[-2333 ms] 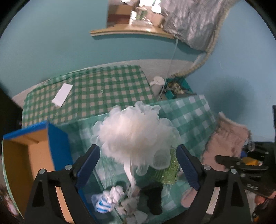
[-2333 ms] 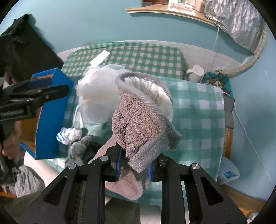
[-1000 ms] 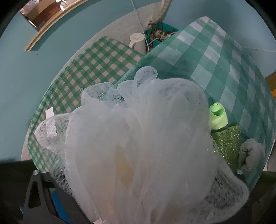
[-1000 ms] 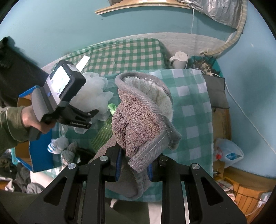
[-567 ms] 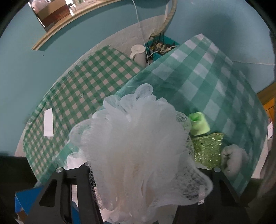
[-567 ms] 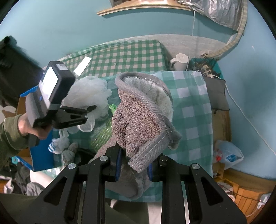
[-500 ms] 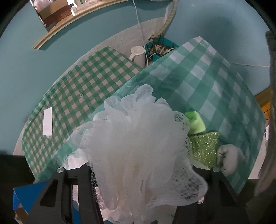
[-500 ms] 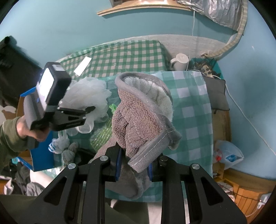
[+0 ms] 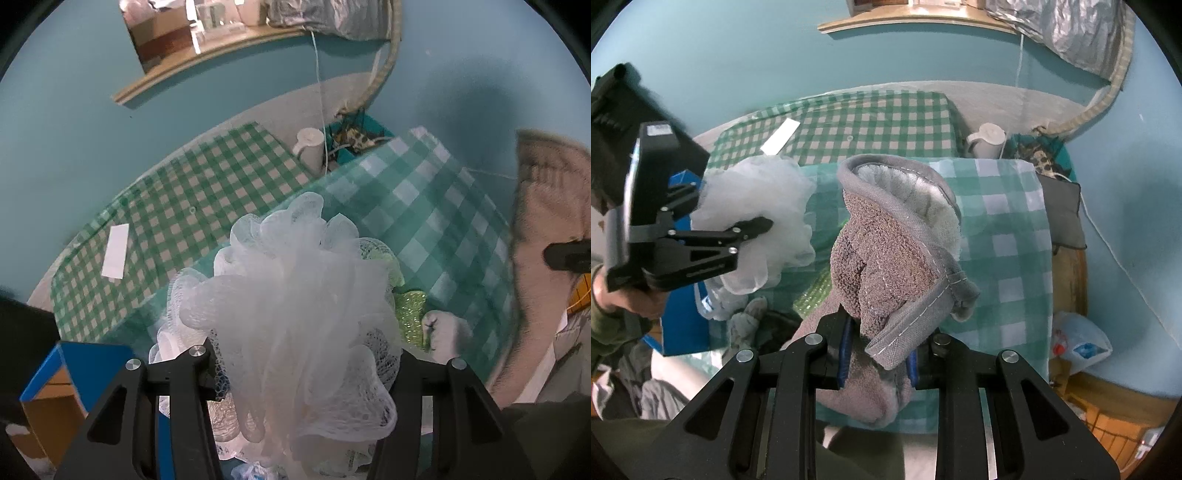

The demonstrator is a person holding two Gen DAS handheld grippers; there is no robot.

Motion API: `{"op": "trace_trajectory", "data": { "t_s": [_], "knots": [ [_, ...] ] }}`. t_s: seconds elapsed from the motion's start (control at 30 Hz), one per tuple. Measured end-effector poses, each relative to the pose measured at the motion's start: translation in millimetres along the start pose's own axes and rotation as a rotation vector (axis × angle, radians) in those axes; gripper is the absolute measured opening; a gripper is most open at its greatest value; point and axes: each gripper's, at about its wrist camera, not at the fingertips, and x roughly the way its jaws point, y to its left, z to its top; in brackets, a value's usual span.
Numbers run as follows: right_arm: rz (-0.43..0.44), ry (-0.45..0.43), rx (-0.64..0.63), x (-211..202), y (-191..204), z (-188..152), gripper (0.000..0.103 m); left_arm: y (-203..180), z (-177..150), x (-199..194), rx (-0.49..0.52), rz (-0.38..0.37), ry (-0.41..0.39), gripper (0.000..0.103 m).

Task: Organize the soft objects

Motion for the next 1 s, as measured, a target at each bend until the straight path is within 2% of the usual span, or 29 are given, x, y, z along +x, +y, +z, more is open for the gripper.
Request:
{"op": "trace_trajectory", "data": {
  "t_s": [0.23, 0.5, 0.8, 1.0],
  "knots": [
    [0.004, -0.024, -0.046, -7.7, 14.0, 2.2, 0.022, 6.3, -5.8, -42.1, -0.06, 0.014, -0.066, 0.051],
    [0.012, -0.037, -0.107, -9.8, 33.0, 4.9, 0.022, 12.8, -17.8, -76.9, -0.115, 0.025, -0.105, 0.047],
    [0.033, -0.042, -0.172, -5.8, 58.5, 13.6, 0.022, 19.3, -35.0, -87.1, -0.183, 0.022, -0.107, 0.042],
    [0.08, -0.033, -0.229, 13.3, 85.8, 20.4, 0.022, 25.7, -49.2, -95.2, -0.235, 0.001, -0.108, 0.032]
  ]
}}
